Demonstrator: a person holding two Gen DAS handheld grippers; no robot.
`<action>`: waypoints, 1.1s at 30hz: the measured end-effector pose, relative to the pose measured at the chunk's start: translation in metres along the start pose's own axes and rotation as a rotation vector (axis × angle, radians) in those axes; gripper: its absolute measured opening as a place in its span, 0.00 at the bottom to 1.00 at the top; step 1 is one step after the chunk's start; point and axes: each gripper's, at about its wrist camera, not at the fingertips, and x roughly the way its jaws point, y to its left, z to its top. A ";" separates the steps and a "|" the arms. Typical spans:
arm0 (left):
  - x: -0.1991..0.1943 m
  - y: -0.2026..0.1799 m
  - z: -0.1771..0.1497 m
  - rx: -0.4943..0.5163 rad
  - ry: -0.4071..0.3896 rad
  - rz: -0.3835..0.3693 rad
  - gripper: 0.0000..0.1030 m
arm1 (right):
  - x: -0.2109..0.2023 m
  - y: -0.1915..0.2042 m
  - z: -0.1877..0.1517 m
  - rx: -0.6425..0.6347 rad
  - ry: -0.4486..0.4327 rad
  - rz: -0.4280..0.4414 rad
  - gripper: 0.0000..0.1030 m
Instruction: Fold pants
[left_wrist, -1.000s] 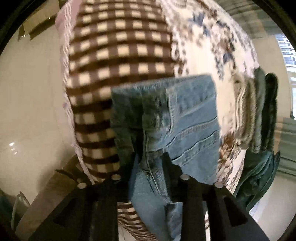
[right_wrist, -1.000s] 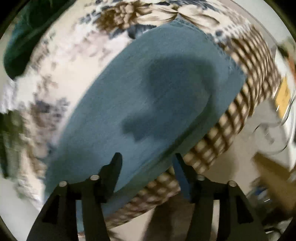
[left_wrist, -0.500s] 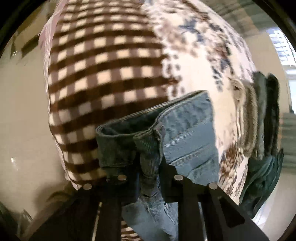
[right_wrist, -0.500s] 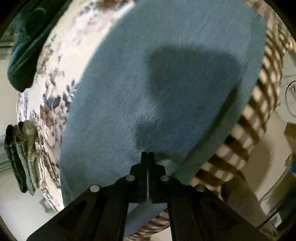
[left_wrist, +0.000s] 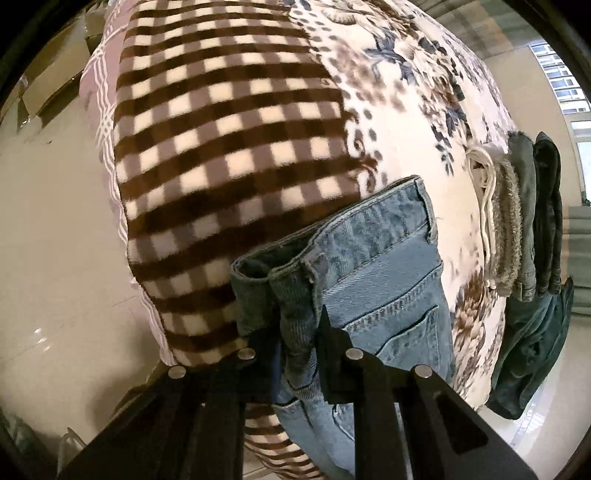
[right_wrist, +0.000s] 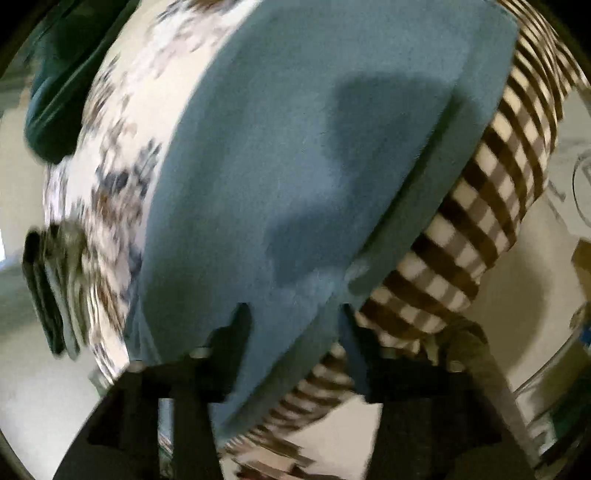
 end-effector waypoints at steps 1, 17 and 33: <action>0.000 0.000 0.000 -0.001 0.000 0.001 0.12 | 0.005 -0.004 0.004 0.029 -0.003 0.002 0.54; 0.006 0.006 0.005 0.030 0.031 0.065 0.16 | 0.005 -0.020 -0.005 -0.050 -0.037 -0.135 0.09; -0.016 -0.133 -0.102 0.582 -0.079 0.275 0.84 | -0.096 -0.098 0.092 0.051 -0.224 -0.153 0.47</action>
